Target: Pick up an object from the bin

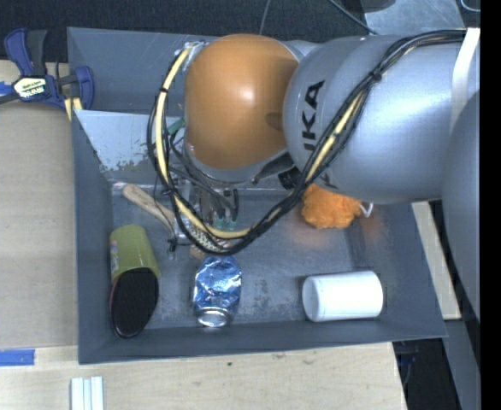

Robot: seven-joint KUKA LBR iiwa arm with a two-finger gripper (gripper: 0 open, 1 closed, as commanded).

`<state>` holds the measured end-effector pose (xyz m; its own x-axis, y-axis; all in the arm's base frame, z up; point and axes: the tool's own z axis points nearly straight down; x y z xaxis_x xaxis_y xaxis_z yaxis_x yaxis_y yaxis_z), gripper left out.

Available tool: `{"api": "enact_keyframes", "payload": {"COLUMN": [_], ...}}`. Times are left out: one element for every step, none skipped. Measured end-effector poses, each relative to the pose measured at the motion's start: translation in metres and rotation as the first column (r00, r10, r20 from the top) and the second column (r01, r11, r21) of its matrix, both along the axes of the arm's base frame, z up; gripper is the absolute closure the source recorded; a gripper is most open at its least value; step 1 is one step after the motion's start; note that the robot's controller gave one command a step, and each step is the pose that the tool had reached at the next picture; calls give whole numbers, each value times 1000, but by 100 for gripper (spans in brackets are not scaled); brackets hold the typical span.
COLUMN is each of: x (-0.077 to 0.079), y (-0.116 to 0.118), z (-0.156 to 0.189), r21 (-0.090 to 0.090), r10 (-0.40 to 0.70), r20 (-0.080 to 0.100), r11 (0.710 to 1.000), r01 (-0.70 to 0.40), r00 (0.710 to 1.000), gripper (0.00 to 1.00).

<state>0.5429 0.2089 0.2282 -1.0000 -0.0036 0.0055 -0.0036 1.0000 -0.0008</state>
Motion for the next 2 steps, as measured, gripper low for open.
{"api": "enact_keyframes", "payload": {"x": [35, 58], "y": [-94, -161], "z": [12, 33], "r21": [-1, -1], "r10": [-232, -322], "r20": [7, 16], "r11": [973, 947], "r01": [232, 322], "r00": [973, 947], "gripper": [0, 0]}}
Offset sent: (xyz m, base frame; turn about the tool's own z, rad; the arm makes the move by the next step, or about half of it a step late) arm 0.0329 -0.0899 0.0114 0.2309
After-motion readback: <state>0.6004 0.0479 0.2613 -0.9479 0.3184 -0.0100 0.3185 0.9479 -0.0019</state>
